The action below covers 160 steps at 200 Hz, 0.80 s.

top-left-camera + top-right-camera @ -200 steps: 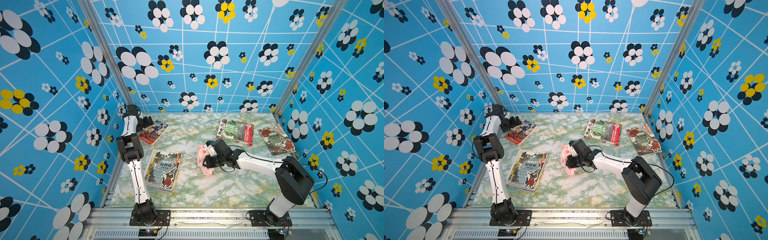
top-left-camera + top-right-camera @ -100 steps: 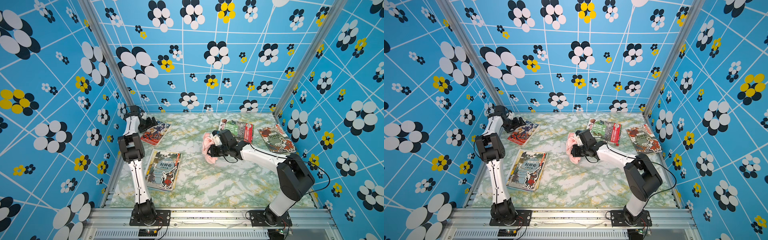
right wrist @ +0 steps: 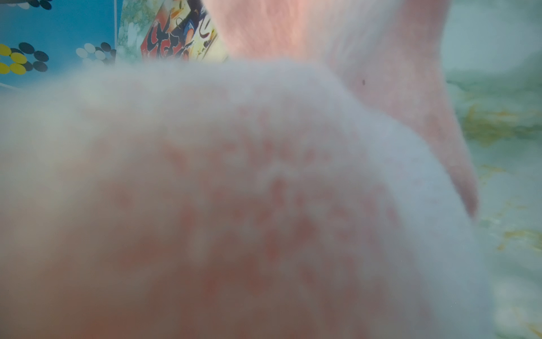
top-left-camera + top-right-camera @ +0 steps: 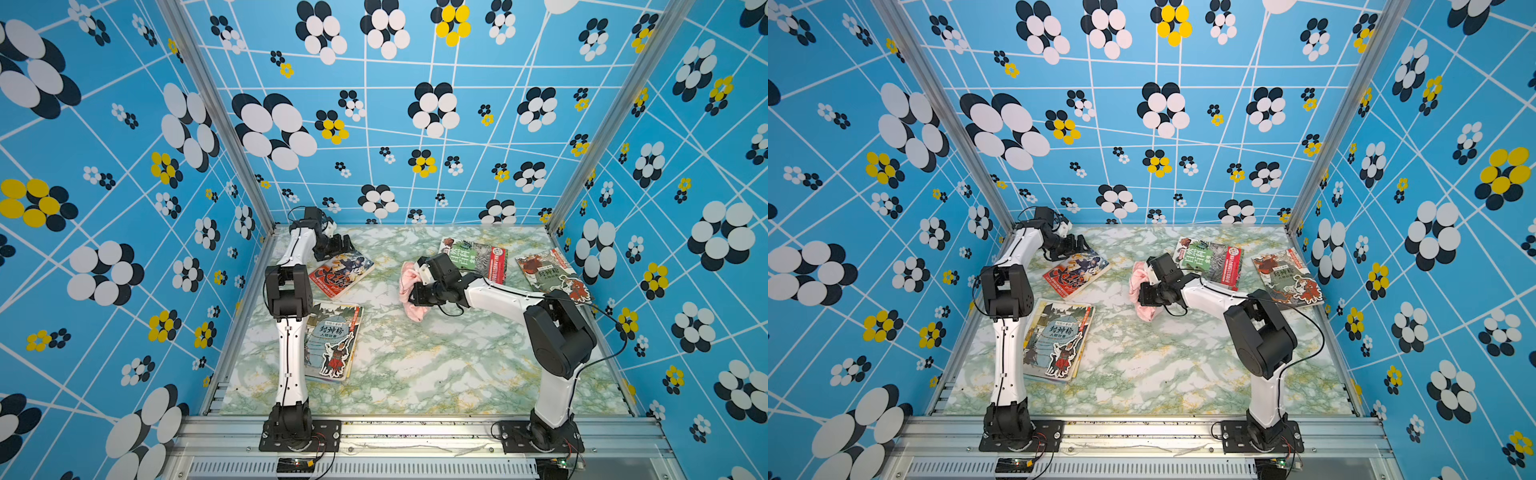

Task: Wipe the cover of the book
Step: Move the book to the center of the board.

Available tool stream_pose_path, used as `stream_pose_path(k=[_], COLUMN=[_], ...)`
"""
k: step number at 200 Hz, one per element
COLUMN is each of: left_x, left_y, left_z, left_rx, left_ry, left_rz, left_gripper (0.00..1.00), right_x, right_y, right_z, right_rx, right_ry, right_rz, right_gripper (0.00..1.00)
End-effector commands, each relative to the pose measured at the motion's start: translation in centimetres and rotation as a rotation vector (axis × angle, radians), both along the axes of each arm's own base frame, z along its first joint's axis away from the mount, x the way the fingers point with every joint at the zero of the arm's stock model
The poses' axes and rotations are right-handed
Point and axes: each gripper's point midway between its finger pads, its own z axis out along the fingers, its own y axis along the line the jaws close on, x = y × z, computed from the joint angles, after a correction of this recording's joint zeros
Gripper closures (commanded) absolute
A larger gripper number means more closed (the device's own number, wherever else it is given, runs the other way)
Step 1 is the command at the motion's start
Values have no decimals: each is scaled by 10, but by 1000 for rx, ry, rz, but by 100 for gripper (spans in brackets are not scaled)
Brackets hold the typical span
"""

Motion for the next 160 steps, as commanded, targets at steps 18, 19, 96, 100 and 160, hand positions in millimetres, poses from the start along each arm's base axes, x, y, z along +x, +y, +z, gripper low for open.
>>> stream_pose_path(k=[18,19,96,100,160], left_x=[-52,-52,-49,-48,-47], left_y=[-49,-50,-10,-5,-2], left_z=[-19,-19,-2,-1,-26], left_rx=[-31,-30,168,170,76], left_ry=[208,207,169,164,212], left_rz=[-35,-38,-32,-26,-15], left_gripper=[0,0,1,1,1], right_x=[0,-1,-42,-45,-9], right_y=[31,31,82,85,107], right_z=[-2,-3,-27,-29,-50], right_rx=[127,126,100,97,72], right_ry=[44,44,83,89,68], right_rz=[-10,-10,57,60,-47], right_gripper=[100,100,100,100,100])
